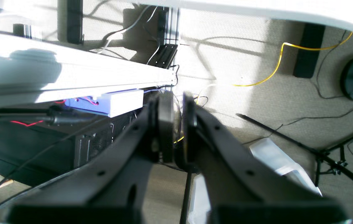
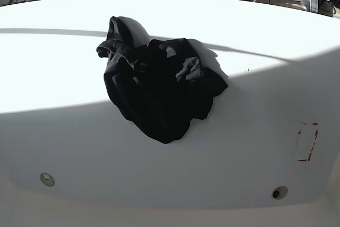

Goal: Layout the t-shirt on the table in an organized manner, then fold the t-shirt properly

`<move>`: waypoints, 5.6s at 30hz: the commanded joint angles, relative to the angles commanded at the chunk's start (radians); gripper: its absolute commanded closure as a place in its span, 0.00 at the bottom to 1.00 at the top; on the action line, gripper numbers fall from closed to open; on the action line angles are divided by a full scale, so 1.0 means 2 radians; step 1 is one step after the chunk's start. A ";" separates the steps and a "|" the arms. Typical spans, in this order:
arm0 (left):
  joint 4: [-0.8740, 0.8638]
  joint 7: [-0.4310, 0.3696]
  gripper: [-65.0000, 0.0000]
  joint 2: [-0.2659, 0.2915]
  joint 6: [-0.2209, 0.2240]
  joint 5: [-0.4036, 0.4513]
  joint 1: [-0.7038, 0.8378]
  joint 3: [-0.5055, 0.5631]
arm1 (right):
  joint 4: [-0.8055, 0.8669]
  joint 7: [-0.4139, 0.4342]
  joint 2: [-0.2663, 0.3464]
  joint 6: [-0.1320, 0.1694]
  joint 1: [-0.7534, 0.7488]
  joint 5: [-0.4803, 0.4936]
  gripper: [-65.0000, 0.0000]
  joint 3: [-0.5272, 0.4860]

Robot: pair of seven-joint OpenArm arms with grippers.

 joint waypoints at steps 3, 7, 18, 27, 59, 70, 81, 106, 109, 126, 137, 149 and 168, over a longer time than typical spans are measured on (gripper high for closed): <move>0.004 0.000 0.91 0.000 0.000 -0.001 -0.003 -0.012 | 0.000 0.000 -0.001 0.001 0.000 0.000 0.93 0.008; 0.005 0.000 0.91 -0.002 0.000 -0.001 -0.031 -0.018 | 0.000 0.020 -0.013 0.001 0.002 0.000 0.93 0.015; 0.007 0.001 0.91 -0.002 0.000 0.000 -0.113 -0.025 | 0.000 0.061 -0.018 0.001 0.045 0.000 0.93 0.016; 0.007 0.010 0.91 0.000 0.000 0.001 -0.176 -0.024 | 0.001 0.061 -0.018 0.001 0.102 0.000 0.93 0.015; 0.007 0.054 0.45 0.002 -0.069 -0.001 -0.300 0.034 | 0.002 -0.026 -0.015 0.092 0.303 -0.001 0.59 0.012; 0.007 0.054 0.45 0.002 -0.117 -0.001 -0.322 0.034 | 0.002 -0.101 -0.015 0.164 0.373 -0.005 0.37 0.012; 0.007 0.054 0.45 0.002 -0.118 0.000 -0.321 0.034 | -0.003 -0.147 0.000 0.175 0.418 -0.005 0.35 -0.010; 0.006 0.054 0.45 0.002 -0.118 0.001 -0.320 0.034 | -0.091 -0.144 0.028 0.175 0.459 -0.005 0.40 -0.056; 0.006 0.054 0.45 0.002 -0.118 0.001 -0.320 0.034 | -0.091 -0.144 0.027 0.175 0.459 -0.005 0.59 -0.056; 0.004 0.056 0.45 0.002 -0.125 0.001 -0.324 0.035 | -0.039 -0.147 0.027 0.175 0.445 -0.005 1.00 -0.052; 0.002 0.159 0.45 0.002 -0.144 -0.026 -0.417 0.035 | -0.005 -0.147 0.027 0.175 0.423 -0.003 1.00 -0.052; -0.071 0.243 0.45 0.002 -0.202 -0.051 -0.525 0.035 | 0.003 -0.145 0.027 0.175 0.407 -0.002 1.00 -0.053; -0.198 0.242 0.44 0.000 -0.255 -0.049 -0.582 0.107 | 0.002 -0.145 0.027 0.175 0.407 -0.004 1.00 -0.053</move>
